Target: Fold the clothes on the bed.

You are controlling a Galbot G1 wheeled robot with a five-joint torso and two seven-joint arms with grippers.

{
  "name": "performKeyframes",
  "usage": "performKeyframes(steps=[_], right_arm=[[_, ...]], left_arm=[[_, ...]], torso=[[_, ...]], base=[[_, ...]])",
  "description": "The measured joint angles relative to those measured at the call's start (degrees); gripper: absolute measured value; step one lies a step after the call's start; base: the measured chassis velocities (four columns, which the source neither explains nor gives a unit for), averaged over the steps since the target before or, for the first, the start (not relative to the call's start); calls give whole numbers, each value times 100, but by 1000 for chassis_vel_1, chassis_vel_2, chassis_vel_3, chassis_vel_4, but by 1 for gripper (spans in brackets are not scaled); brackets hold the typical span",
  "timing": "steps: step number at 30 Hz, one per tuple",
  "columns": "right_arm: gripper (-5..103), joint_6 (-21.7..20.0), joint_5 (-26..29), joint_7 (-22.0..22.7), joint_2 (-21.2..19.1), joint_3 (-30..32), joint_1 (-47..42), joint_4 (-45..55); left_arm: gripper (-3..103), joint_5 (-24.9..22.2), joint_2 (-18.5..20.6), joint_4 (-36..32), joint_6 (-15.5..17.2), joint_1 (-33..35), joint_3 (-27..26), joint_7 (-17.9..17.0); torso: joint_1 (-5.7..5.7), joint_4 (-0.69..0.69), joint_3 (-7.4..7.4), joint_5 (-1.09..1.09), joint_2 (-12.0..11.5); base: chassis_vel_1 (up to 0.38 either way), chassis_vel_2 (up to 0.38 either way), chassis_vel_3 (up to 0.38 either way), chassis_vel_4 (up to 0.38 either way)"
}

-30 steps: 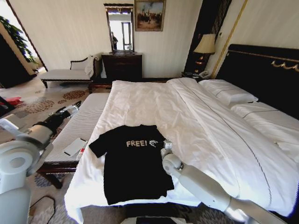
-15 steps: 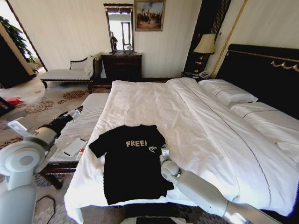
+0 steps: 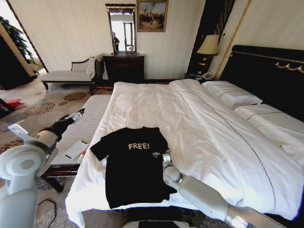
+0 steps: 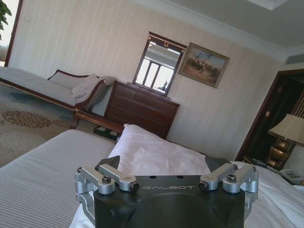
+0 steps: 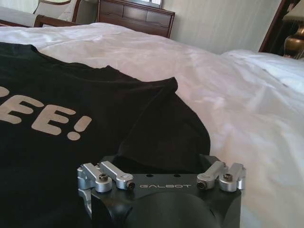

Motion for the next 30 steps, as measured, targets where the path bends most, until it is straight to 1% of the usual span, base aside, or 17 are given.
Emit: performKeyframes(steps=[3, 5, 9, 11, 13, 14, 17, 21, 24, 25, 27, 29, 30], right_arm=[[75, 8, -182, 18, -22, 32, 16, -28], [75, 12, -218, 26, -33, 50, 15, -27], [53, 15, -262, 99, -93, 132, -2, 32], [53, 15, -262, 111, -112, 147, -6, 49], [44, 15, -262, 118, -136, 167, -14, 66], [41, 15, -262, 119, -154, 180, -22, 77], [43, 16, -262, 119, -164, 187, -35, 81], [44, 48, -262, 90, -158, 183, -37, 83], [28, 173, -259, -72, -155, 154, -12, 83], [28, 173, -259, -72, -155, 154, -12, 83], [17, 256, -225, -181, -162, 148, 4, 85], [17, 276, -204, -210, -167, 149, 6, 90], [12, 330, -151, -283, -182, 149, 11, 109]], left_arm=[[100, 3, 5, -3, -5, 16, -16, 1], [100, 6, 7, -3, -6, 16, -16, 1], [100, 35, 3, -10, -9, 17, 19, 2], [100, 49, -2, -9, -10, 16, 36, 3], [100, 69, -11, -10, -11, 12, 59, 6], [100, 84, -17, -10, -12, 9, 73, 7], [100, 98, -21, -3, -15, 1, 84, 10], [100, 101, -16, 5, -16, 2, 82, 13], [100, 101, 14, 11, -20, 12, 44, 16], [100, 101, 14, 11, -20, 12, 44, 16], [100, 100, 29, 25, -23, 15, 24, 18], [100, 100, 32, 29, -22, 15, 22, 18], [100, 100, 35, 41, -23, 15, 21, 19]], torso=[[0, 0, 0, 0, 0], [0, 0, 0, 0, 0], [0, 0, 0, 0, 0], [0, 0, 0, 0, 0], [0, 0, 0, 0, 0], [0, 0, 0, 0, 0], [0, 0, 0, 0, 0], [0, 0, 0, 0, 0], [0, 0, 0, 0, 0], [0, 0, 0, 0, 0], [0, 0, 0, 0, 0], [0, 0, 0, 0, 0], [0, 0, 0, 0, 0]], base=[[0, 0, 0, 0], [0, 0, 0, 0], [0, 0, 0, 0], [0, 0, 0, 0], [0, 0, 0, 0], [0, 0, 0, 0], [0, 0, 0, 0], [0, 0, 0, 0], [0, 0, 0, 0], [0, 0, 0, 0], [0, 0, 0, 0], [0, 0, 0, 0], [0, 0, 0, 0]])
